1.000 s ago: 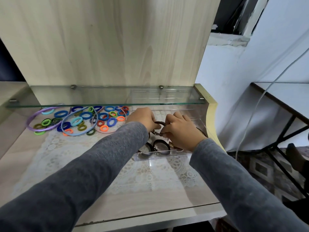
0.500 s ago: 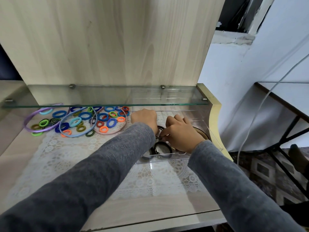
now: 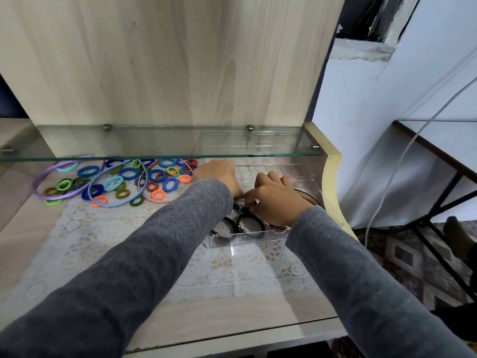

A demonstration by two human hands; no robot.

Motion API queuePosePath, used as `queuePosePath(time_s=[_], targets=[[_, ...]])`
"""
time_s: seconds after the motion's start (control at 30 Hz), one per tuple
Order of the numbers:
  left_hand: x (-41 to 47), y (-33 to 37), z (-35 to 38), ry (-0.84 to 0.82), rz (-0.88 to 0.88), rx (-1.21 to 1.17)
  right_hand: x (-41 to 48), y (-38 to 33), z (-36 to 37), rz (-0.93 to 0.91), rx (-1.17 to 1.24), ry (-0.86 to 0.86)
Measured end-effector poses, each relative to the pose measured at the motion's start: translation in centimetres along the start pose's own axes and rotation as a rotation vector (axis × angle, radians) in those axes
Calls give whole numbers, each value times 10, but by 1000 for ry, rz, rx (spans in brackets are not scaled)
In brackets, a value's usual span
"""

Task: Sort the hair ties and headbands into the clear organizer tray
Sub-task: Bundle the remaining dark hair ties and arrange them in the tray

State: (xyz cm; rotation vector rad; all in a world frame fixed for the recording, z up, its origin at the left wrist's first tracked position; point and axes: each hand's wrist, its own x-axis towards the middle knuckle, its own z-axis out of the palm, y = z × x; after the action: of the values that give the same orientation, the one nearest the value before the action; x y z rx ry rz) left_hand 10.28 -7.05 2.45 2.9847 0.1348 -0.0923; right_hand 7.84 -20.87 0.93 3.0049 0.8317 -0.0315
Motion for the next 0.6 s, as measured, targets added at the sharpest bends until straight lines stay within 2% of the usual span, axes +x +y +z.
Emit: queuePosePath(time_s=[0.17, 0.6], targets=[[-3, -11, -8, -33, 15, -113, -1, -1, -4, 0, -9, -2], [-29, -27, 9, 151, 134, -173, -5, 1, -9, -12, -54, 21]])
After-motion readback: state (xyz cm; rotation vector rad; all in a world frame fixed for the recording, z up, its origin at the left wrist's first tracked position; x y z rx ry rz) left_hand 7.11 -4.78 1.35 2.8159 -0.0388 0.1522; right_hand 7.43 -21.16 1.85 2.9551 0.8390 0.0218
